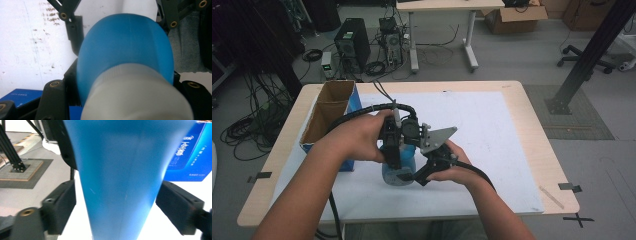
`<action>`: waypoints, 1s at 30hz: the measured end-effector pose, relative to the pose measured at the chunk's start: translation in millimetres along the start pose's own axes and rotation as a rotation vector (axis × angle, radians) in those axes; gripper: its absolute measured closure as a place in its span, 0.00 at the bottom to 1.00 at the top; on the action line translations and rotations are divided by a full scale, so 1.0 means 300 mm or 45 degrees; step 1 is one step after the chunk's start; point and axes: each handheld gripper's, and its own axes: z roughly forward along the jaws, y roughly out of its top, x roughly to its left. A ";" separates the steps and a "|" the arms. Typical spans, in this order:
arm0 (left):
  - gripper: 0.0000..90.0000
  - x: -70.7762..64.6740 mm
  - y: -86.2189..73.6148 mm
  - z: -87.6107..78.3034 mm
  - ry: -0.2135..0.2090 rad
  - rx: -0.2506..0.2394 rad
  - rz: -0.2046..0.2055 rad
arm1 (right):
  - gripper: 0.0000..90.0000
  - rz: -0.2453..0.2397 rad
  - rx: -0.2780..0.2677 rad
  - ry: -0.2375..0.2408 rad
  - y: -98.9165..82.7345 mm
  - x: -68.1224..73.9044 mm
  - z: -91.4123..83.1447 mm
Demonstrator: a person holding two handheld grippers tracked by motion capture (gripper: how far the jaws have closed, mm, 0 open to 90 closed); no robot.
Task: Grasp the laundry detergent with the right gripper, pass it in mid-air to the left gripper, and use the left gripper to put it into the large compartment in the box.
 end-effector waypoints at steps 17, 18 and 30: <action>0.43 0.007 0.006 -0.026 0.009 0.033 -0.017 | 0.01 0.041 0.024 0.036 -0.008 -0.003 -0.041; 0.43 0.009 0.006 -0.029 0.007 0.032 -0.019 | 0.01 0.039 0.023 0.031 -0.007 -0.004 -0.051; 0.43 0.064 -0.017 -0.089 -0.049 0.040 -0.197 | 0.01 0.044 0.142 -0.104 -0.013 -0.064 -0.250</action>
